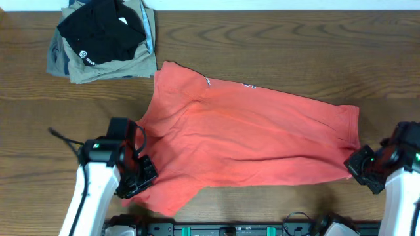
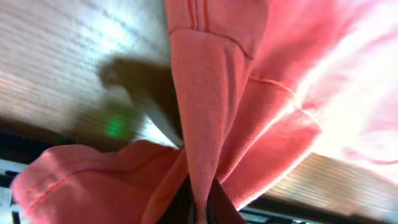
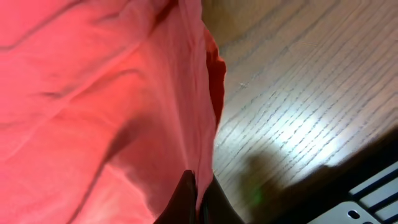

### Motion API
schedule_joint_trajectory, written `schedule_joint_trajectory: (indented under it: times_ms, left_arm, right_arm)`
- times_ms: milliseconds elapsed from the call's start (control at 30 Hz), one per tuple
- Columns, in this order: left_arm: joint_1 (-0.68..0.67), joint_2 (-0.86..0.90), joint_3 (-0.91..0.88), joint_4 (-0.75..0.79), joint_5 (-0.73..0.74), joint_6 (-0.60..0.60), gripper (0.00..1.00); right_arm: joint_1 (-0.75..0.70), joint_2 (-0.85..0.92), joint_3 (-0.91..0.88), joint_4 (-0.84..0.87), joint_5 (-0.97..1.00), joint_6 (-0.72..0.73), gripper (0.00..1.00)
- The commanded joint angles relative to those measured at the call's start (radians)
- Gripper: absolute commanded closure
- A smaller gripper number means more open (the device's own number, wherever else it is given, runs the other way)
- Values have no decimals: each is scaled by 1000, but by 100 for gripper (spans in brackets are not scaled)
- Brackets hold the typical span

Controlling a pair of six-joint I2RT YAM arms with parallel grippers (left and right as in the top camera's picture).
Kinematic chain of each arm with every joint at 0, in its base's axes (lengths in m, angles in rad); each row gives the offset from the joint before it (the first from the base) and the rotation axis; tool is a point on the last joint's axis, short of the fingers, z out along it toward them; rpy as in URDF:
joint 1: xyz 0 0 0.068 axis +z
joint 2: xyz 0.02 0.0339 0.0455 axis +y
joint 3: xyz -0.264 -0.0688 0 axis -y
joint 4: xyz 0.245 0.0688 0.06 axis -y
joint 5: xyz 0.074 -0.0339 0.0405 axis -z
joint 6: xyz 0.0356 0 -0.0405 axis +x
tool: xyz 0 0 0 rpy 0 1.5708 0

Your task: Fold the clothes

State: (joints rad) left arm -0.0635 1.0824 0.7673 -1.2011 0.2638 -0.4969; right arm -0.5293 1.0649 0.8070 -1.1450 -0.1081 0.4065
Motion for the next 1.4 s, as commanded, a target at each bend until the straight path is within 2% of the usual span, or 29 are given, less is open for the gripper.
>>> schedule_joint_trajectory:
  times_ms: [0,367,633,900,1067,1367]
  left_arm:
    - [-2,-71,49,2,6,13,94]
    - [-2,-160,235,45,5,13,94]
    - [-2,-133,240,160,5,13,94]
    - [-2,-8,238,318,5,13,94]
    - [-2,101,238,410,5,13,94]
    - [-2,269,238,611,5,13,94]
  right_arm:
    - [-14,-47,16,-6,7,27,99]
    - [-14,-74,16,-48,7,95,99]
    - [-14,-72,16,-8,7,105,97]
    - [-14,-68,15,35,17,106,93]
    - [-14,-47,14,35,65,127,99]
    - [-14,38,14,92,82,163,99]
